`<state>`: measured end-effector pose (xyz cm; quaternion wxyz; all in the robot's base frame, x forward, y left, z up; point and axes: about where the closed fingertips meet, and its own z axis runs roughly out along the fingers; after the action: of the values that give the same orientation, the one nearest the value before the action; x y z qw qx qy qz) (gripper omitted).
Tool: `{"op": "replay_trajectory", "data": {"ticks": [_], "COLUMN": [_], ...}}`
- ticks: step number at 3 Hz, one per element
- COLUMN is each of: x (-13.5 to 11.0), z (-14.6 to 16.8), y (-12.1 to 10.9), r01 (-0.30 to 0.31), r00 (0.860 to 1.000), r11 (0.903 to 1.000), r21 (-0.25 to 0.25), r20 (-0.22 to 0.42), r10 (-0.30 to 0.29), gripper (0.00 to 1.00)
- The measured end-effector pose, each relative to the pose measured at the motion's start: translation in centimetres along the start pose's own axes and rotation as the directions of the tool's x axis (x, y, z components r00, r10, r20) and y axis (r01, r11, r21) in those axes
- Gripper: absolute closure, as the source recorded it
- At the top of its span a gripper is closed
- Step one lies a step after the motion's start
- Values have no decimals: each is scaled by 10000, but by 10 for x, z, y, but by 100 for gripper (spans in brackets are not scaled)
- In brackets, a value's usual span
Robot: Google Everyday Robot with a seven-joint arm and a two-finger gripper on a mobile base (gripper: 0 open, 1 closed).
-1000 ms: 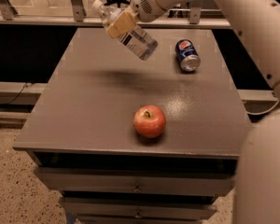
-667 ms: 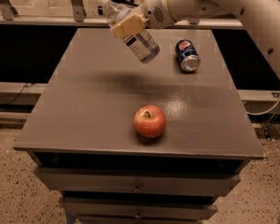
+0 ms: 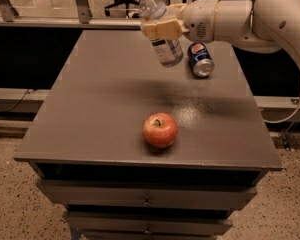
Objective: Place blue plastic bottle upright
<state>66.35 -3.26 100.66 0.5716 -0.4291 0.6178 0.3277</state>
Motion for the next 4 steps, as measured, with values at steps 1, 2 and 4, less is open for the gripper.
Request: {"op": "replay_trajectory", "data": {"ticks": [1, 2, 4], "x": [-3, -3, 27], "z": [-3, -3, -24], "y": [2, 2, 17], "r01": [226, 206, -523], "r00": [9996, 9996, 9935], "r11": [9997, 9998, 9952], "r21": [-20, -27, -830], "r20": [181, 174, 969], "r10": [-226, -206, 602], "gripper": [100, 100, 100]}}
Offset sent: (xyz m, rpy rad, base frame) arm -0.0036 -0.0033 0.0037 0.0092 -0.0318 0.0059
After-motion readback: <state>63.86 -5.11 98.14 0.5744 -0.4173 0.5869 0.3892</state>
